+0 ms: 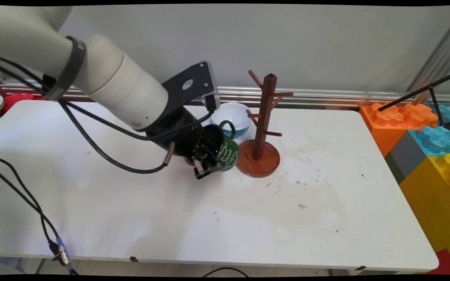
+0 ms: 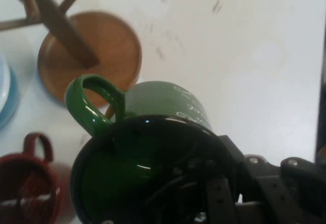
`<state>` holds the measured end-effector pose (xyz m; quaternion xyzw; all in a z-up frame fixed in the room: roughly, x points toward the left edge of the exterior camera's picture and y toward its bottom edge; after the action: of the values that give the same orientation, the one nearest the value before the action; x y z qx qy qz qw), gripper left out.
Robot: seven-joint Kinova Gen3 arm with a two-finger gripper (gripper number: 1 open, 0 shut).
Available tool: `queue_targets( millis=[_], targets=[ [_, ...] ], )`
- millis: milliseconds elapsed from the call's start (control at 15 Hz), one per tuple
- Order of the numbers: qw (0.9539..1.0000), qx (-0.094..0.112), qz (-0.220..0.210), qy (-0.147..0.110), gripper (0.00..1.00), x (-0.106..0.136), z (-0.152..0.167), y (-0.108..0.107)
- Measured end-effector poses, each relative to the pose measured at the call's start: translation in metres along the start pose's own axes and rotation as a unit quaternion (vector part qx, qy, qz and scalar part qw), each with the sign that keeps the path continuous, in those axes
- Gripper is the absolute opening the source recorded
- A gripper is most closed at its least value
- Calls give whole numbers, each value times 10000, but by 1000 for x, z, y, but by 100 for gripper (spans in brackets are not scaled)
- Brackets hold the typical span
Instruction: Place the picked object on the table
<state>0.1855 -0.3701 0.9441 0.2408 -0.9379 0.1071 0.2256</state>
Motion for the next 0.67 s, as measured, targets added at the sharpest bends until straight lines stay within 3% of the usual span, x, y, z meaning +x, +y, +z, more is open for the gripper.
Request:
queue_targets(
  millis=[333,667],
  targets=[
    [9958,167,328,-841,0,7,15,-11],
    [9867,161,306,-1588,0,10,48,-16]
  ],
)
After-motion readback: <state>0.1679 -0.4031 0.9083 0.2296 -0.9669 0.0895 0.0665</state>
